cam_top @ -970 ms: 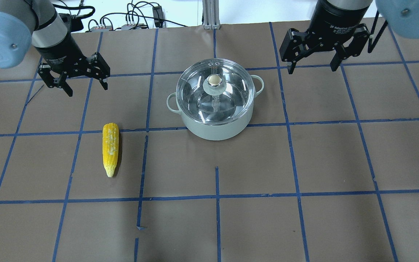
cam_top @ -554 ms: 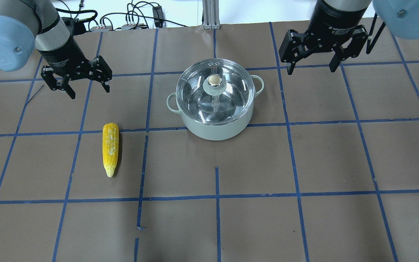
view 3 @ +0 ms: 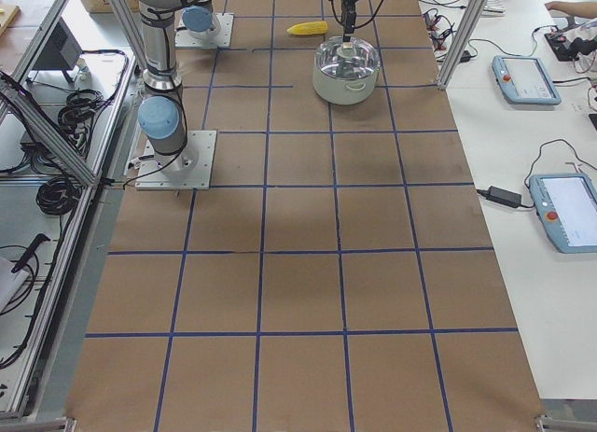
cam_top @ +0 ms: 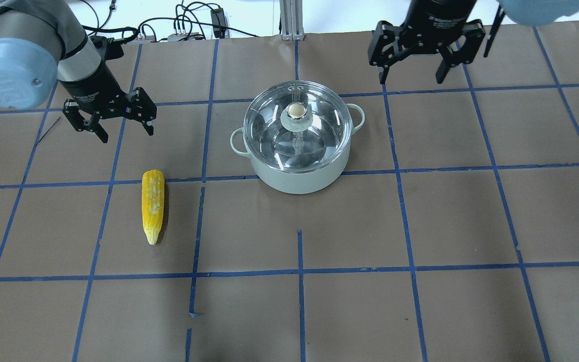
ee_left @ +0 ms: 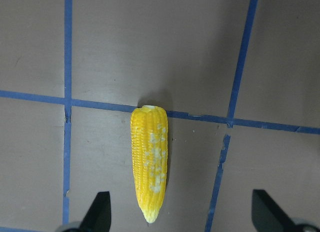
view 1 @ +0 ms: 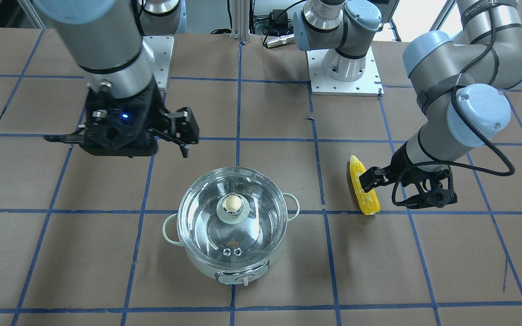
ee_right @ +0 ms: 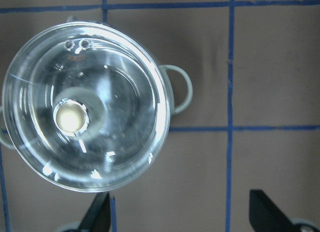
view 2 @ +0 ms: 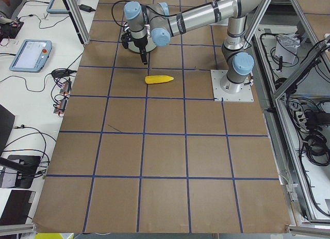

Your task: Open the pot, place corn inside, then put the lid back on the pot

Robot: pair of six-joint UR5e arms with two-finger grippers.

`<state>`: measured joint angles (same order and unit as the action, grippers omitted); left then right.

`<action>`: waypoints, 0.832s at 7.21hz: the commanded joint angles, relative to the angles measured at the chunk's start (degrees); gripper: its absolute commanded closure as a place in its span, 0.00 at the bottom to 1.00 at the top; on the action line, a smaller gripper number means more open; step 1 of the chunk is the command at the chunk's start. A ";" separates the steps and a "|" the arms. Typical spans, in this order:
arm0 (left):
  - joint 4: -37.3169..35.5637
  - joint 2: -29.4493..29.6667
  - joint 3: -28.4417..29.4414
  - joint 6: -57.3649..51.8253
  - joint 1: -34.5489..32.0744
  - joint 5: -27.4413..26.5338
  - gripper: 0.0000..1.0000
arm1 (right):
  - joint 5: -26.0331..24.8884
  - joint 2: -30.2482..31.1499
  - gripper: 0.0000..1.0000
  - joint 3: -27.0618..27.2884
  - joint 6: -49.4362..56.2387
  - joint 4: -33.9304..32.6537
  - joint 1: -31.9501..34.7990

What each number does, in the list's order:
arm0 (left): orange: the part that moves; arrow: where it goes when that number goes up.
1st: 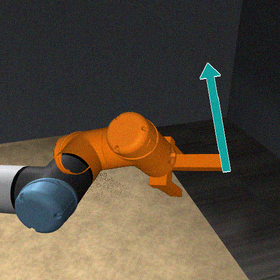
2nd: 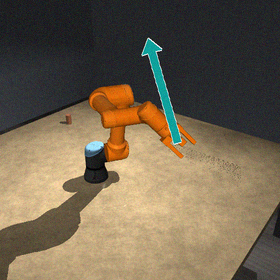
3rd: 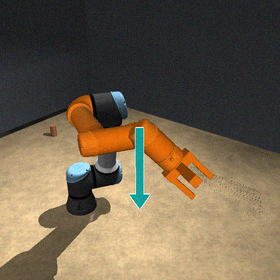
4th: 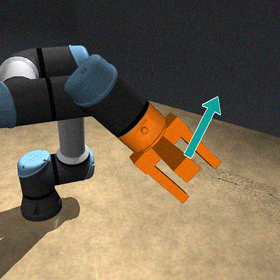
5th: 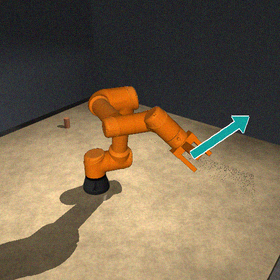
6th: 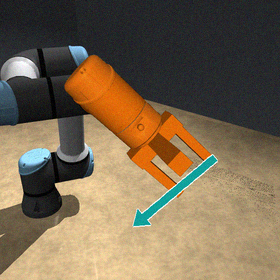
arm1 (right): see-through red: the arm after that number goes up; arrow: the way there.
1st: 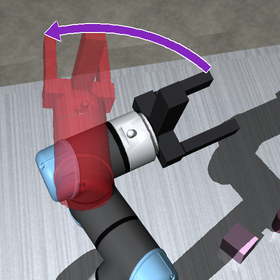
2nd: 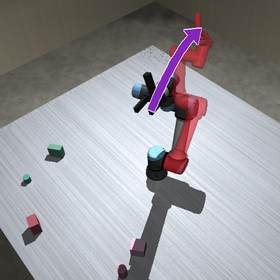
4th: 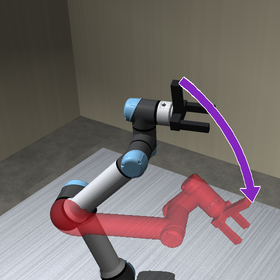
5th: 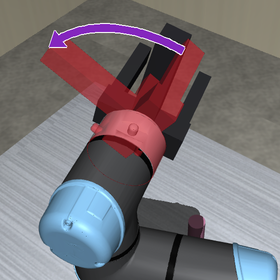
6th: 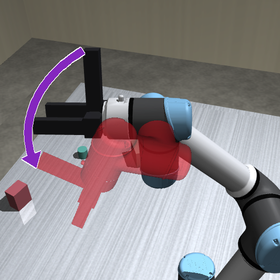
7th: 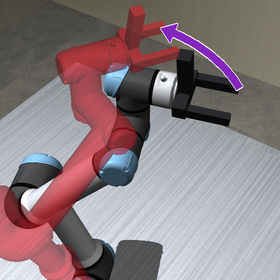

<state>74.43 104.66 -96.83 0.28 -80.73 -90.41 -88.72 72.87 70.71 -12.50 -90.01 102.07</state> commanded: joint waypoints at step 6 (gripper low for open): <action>-26.68 1.51 -20.05 -2.38 1.71 -0.46 0.01 | -4.35 -13.55 0.04 3.29 -10.35 -20.38 9.64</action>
<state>52.00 106.07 -114.13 -1.53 -79.14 -90.78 -92.96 59.81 73.22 -23.07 -108.75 111.69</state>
